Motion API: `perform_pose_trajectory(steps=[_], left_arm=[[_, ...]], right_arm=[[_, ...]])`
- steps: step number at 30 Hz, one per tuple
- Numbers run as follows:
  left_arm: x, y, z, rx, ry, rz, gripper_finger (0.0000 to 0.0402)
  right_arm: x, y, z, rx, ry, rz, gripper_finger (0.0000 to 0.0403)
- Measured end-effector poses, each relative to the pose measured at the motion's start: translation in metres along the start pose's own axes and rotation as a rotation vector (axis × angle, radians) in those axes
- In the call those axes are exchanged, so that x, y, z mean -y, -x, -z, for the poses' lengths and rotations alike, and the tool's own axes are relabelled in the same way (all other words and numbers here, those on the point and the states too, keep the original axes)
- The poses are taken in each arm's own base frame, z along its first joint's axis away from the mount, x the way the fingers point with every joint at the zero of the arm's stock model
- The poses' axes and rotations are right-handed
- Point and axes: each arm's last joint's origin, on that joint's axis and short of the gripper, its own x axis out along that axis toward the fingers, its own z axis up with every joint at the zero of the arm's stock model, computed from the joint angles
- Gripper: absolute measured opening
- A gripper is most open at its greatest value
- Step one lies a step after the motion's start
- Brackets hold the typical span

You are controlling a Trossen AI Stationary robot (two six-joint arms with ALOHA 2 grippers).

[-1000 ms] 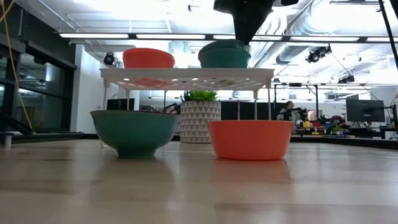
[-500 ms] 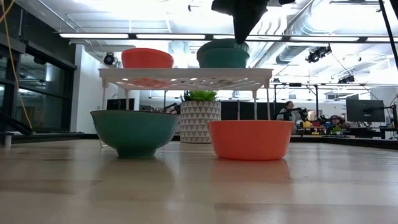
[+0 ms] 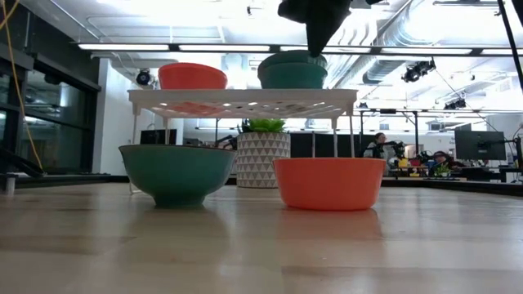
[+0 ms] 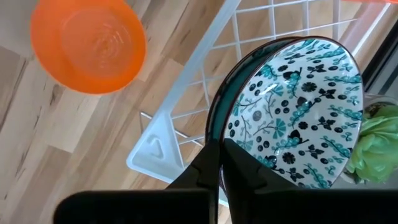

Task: Pick & Place Mini bowls
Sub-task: Stack the right blue bowl on the blue bowl on the shelf

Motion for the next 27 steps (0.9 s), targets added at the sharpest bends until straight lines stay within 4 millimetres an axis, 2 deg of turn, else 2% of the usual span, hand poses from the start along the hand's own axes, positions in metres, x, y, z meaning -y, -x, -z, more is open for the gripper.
perform_pose_trajectory(steps=[8, 20, 27], left_arm=[[0.0004, 0.0000, 0.0000, 0.000, 0.000, 0.013, 0.0184], [0.0005, 0.0000, 0.0000, 0.000, 0.000, 0.015, 0.0184], [0.0004, 0.0000, 0.0000, 0.000, 0.000, 0.015, 0.0184]], right_arm=[[0.0035, -0.0006, 0.0006, 0.020, -0.011, -0.008, 0.0010], [0.0051, -0.0014, 0.0016, 0.065, -0.020, -0.085, 0.0081], [0.0088, -0.0021, 0.0035, 0.040, -0.025, -0.040, 0.0091]])
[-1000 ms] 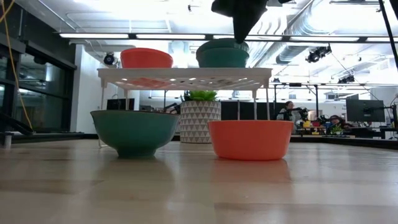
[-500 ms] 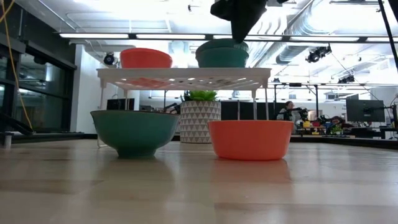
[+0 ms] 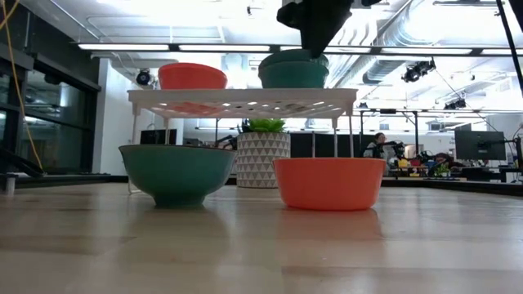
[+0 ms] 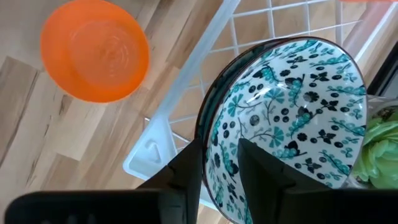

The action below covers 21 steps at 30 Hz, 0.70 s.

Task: Pick & Place Mini bowls
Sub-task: Stack the right blue bowl on the blue bowl on the shelf

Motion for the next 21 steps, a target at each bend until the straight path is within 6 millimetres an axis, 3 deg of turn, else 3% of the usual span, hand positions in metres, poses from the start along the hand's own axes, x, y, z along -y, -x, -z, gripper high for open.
perform_pose_trajectory(steps=[15, 21], left_arm=[[0.000, 0.000, 0.000, 0.000, 0.000, 0.000, 0.0184], [0.000, 0.000, 0.000, 0.000, -0.008, 0.006, 0.0184]], right_arm=[[-0.002, 0.004, 0.002, -0.016, -0.080, 0.016, 0.0092], [-0.003, 0.018, 0.008, 0.013, -0.152, 0.055, 0.0092]])
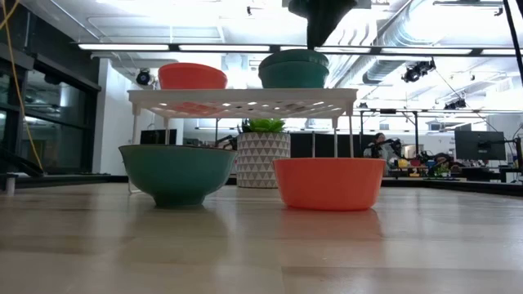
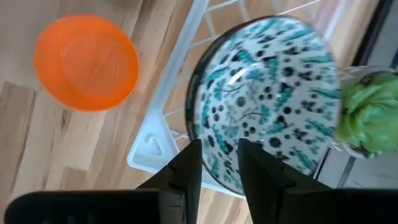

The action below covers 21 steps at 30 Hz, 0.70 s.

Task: Pick & Place Mini bowls
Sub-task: Stack the right blue bowl on the blue bowl on the shelf

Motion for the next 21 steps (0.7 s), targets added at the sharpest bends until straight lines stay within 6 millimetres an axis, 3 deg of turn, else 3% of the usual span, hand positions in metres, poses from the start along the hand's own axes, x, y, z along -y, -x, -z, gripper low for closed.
perform_pose_trajectory(steps=[5, 10, 14, 18, 21], left_arm=[[0.000, 0.000, 0.000, 0.000, 0.000, 0.001, 0.0184], [0.000, 0.000, 0.000, 0.000, 0.000, 0.001, 0.0184], [0.000, 0.000, 0.000, 0.001, 0.000, 0.001, 0.0184], [0.000, 0.000, 0.000, 0.000, -0.015, 0.000, 0.0184], [0.000, 0.000, 0.000, 0.000, -0.019, 0.000, 0.0184]], right_arm=[[0.001, 0.017, 0.004, 0.079, -0.129, 0.021, 0.0092], [0.002, 0.025, 0.004, 0.137, -0.460, 0.015, 0.0092], [0.001, 0.018, 0.000, 0.150, -0.645, -0.020, 0.0074], [-0.008, 0.003, -0.008, 0.165, -0.677, -0.040, 0.0017], [-0.013, -0.001, -0.010, 0.187, -0.704, -0.014, 0.0008]])
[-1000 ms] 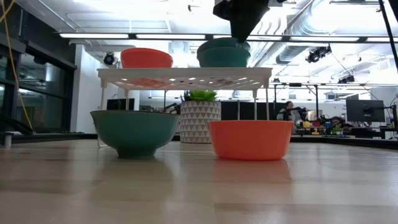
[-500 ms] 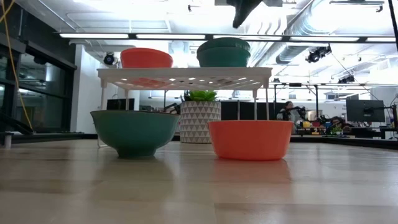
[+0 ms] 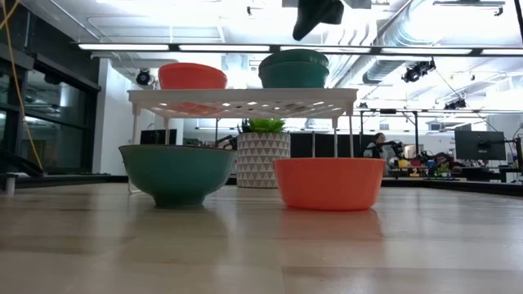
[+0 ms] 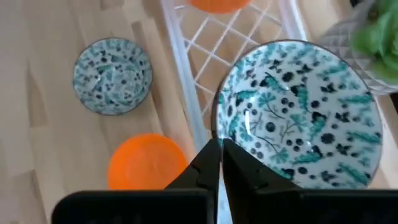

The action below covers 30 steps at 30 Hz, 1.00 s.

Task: Pick & Place Mini bowls
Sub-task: Stack the right blue bowl on the blue bowl on the shelf

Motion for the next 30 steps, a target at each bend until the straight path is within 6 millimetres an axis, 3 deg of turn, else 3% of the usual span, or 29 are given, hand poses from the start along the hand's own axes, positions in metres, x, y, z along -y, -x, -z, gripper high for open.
perform_pose_trajectory(steps=[6, 14, 22, 27, 30], left_arm=[[0.000, 0.000, 0.000, 0.000, 0.000, 0.000, 0.0184], [0.003, -0.003, -0.002, -0.007, -0.031, 0.004, 0.0184], [0.006, -0.009, -0.005, -0.024, -0.091, -0.040, 0.0184], [0.012, -0.017, -0.008, -0.045, -0.165, -0.070, 0.0184], [0.015, -0.022, -0.010, -0.058, -0.182, -0.088, 0.0184]], right_arm=[[-0.014, 0.011, 0.013, 0.141, -0.064, 0.189, 0.0001], [-0.040, 0.015, 0.061, 0.482, -0.150, 0.259, 0.0000], [-0.042, -0.014, 0.101, 0.874, -0.258, 0.211, 0.0000], [-0.041, -0.037, 0.118, 0.921, -0.291, 0.268, 0.0000], [-0.041, -0.039, 0.120, 0.922, -0.278, 0.296, 0.0000]])
